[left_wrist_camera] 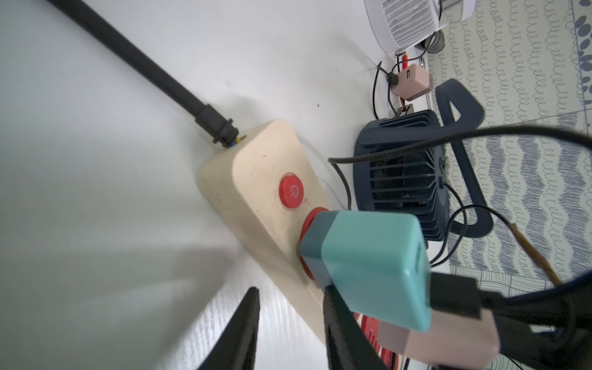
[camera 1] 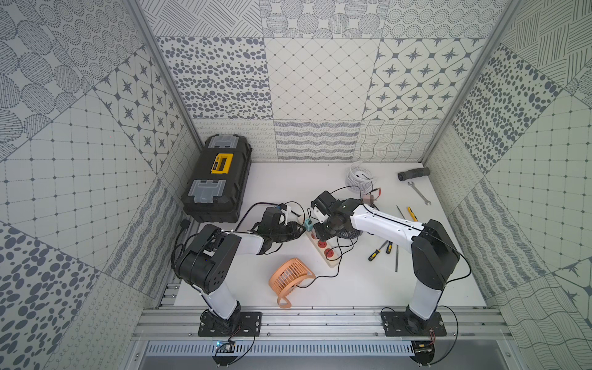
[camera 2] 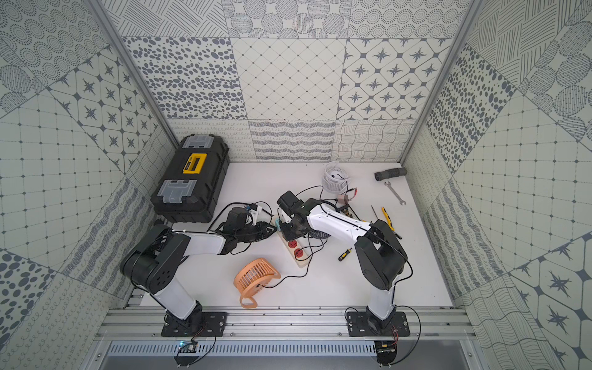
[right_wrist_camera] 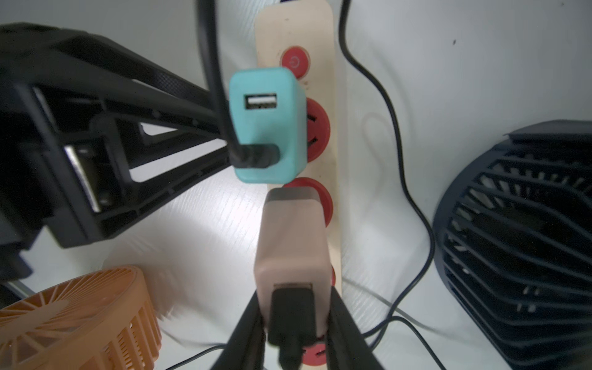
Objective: Plug the desk fan into the power strip
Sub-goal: Insert the plug into the socket.
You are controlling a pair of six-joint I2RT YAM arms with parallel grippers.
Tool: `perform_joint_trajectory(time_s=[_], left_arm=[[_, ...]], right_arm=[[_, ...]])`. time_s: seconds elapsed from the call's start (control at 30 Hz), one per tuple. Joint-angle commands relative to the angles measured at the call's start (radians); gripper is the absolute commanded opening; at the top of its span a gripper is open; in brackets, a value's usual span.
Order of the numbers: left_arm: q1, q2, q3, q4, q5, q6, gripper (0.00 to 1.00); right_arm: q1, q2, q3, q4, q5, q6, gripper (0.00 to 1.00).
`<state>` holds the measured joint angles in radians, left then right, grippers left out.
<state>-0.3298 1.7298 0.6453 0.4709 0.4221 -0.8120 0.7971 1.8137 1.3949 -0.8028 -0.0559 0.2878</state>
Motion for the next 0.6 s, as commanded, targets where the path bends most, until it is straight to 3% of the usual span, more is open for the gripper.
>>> perform_joint_trajectory(time_s=[0.0,0.57], left_arm=[[0.002,0.009,0.013,-0.02,0.013,0.044,0.35],[0.002,0.011,-0.003,-0.008,0.013,0.045,0.34]], right_arm=[[0.014,-0.016,0.034,-0.044,0.012,-0.003,0.02],[0.025,0.055,0.054,-0.049,0.053,-0.022,0.02]])
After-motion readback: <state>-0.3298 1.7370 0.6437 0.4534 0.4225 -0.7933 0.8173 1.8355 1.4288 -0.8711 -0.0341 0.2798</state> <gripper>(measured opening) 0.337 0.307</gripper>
